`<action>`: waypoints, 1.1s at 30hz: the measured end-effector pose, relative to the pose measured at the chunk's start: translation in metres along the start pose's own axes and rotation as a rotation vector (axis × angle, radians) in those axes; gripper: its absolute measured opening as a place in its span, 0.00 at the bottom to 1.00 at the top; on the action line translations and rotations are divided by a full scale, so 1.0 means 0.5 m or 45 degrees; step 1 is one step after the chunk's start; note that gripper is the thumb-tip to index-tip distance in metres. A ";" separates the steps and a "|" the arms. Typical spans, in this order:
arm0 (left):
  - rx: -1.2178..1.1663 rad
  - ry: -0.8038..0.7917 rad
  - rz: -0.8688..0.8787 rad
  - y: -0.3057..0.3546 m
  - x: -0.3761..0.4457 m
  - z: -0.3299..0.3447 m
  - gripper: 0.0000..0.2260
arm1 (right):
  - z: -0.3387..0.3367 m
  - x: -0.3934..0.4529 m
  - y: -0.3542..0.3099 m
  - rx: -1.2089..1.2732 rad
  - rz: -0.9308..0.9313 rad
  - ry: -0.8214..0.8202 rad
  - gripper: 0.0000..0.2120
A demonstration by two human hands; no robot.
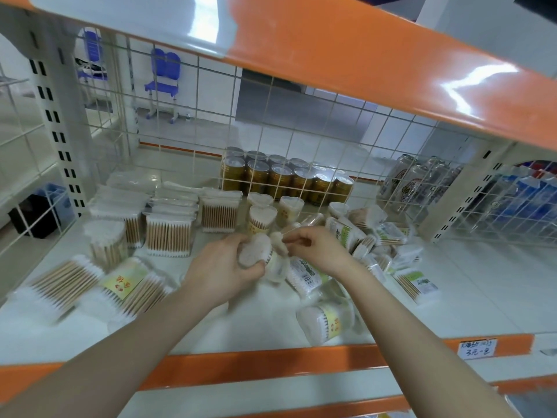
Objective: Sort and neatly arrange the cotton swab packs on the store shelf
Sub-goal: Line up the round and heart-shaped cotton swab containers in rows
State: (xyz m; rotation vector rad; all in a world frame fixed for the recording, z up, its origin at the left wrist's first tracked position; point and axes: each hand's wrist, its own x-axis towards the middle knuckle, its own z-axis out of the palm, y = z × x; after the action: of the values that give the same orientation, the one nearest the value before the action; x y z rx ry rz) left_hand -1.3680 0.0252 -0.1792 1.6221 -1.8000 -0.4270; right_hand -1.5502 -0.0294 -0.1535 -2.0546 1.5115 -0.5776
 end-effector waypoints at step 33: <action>-0.317 -0.118 -0.247 -0.030 0.077 -0.023 0.16 | 0.036 -0.023 0.009 0.314 -0.051 -0.360 0.34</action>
State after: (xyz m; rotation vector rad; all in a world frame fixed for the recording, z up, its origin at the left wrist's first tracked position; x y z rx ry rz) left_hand -1.3493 -0.0125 -0.1708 1.6268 -1.5874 -0.7938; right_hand -1.5456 -0.0167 -0.1709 -1.8881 1.1772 -0.4416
